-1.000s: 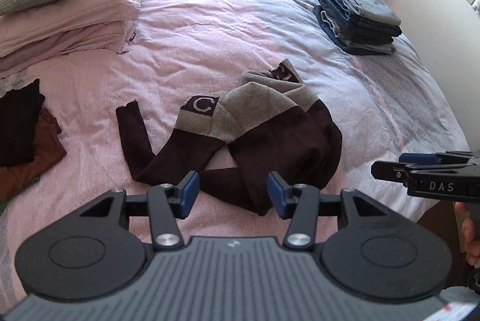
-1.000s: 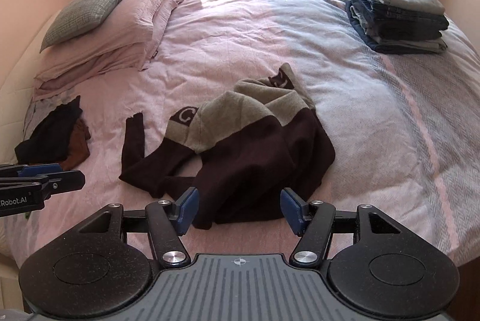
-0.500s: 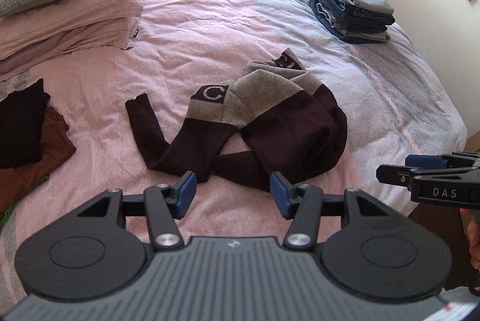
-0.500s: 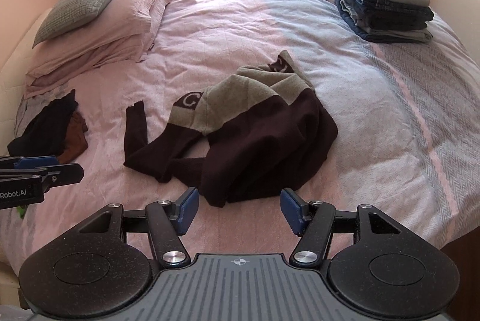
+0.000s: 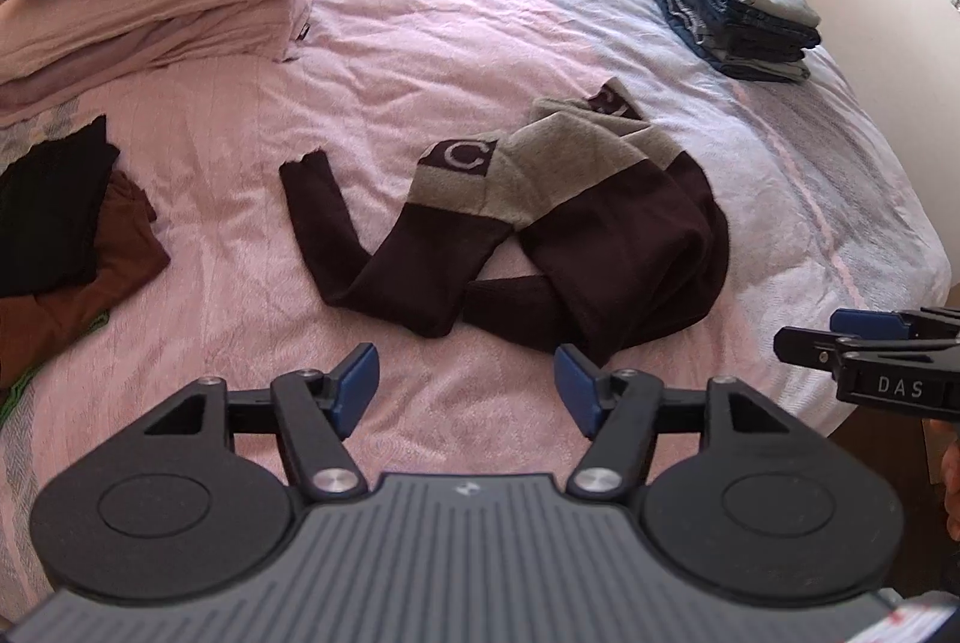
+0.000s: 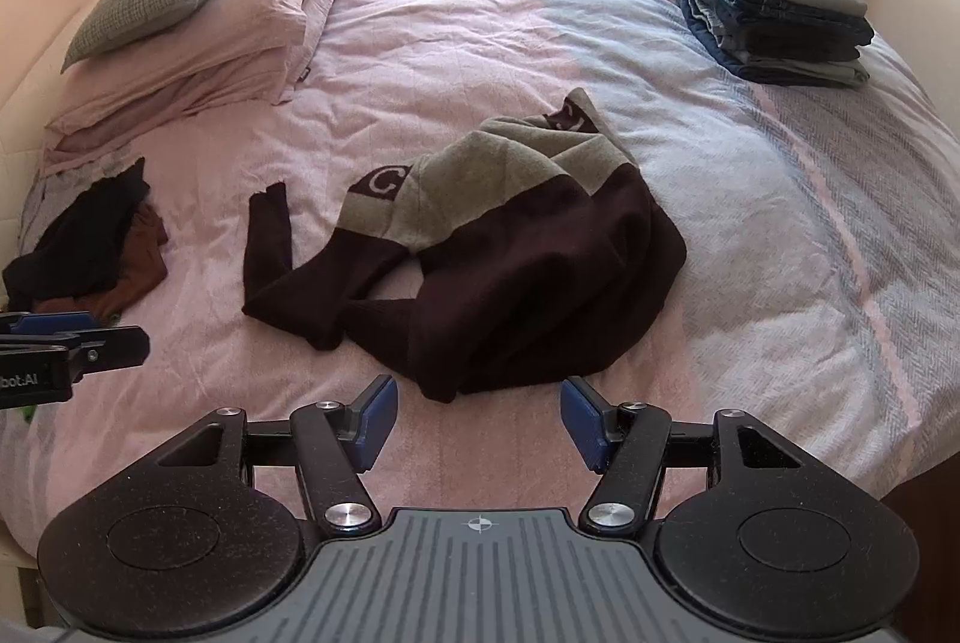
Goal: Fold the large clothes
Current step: 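Move both open grippers over the crumpled sweater on the bed, then grasp the sweater body with the right gripper and pull it aside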
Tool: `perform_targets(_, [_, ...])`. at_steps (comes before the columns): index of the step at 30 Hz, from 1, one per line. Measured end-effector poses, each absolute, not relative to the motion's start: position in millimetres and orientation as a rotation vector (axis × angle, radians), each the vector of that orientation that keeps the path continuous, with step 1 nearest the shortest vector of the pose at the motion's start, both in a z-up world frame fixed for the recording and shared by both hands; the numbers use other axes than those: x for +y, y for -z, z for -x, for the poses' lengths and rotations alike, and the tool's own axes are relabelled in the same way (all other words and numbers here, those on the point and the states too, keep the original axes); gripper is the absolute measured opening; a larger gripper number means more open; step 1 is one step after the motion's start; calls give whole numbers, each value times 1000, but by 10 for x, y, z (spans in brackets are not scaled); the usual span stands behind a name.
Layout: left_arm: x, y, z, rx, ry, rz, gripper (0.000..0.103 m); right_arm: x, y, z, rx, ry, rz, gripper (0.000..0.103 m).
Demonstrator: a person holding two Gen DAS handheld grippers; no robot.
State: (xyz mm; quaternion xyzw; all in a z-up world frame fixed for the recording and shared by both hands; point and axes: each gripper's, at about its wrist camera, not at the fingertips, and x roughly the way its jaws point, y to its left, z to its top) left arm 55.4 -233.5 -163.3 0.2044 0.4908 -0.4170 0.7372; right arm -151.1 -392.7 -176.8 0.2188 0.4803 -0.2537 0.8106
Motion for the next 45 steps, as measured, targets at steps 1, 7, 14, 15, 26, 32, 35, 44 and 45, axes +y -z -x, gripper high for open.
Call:
perform_targets(1, [-2317,1691,-588,1084,906,-444,63,-3927,1840,1489,1030,543,-454,58])
perform_targets(7, [-2156,2198,-856,1133,809,-451,66,-3907,2355,1307,1058,519,-399,58])
perform_targets(14, [-1941,2598,-1112,1171,719,-425,66,-3833,2955,990,1084,485,-350,66])
perform_targets(15, [-1917,2625,-1144,1174,708,-420,66,-3832,3040,948,1089,486,-352,67])
perform_targets(26, [-1679,2706,-1317,1170,600,-441,66,-4083,3370,859,953,552,-356,11])
perform_targets(32, [-1821,2635,-1272,1138,594,-479,66,-4763,2718,1733,798,777,-352,9])
perform_targets(35, [-2006,2587,-1193,1126,590,-476,66,-5279,2509,2331,794,938,-296,9])
perform_targets(44, [-2853,2582,-621,1114,594,-471,66,-6777,2687,3427,1026,1091,-474,30])
perform_targets(45, [-2924,2583,-547,1109,594,-474,66,-6737,2673,3440,1019,1055,-463,40])
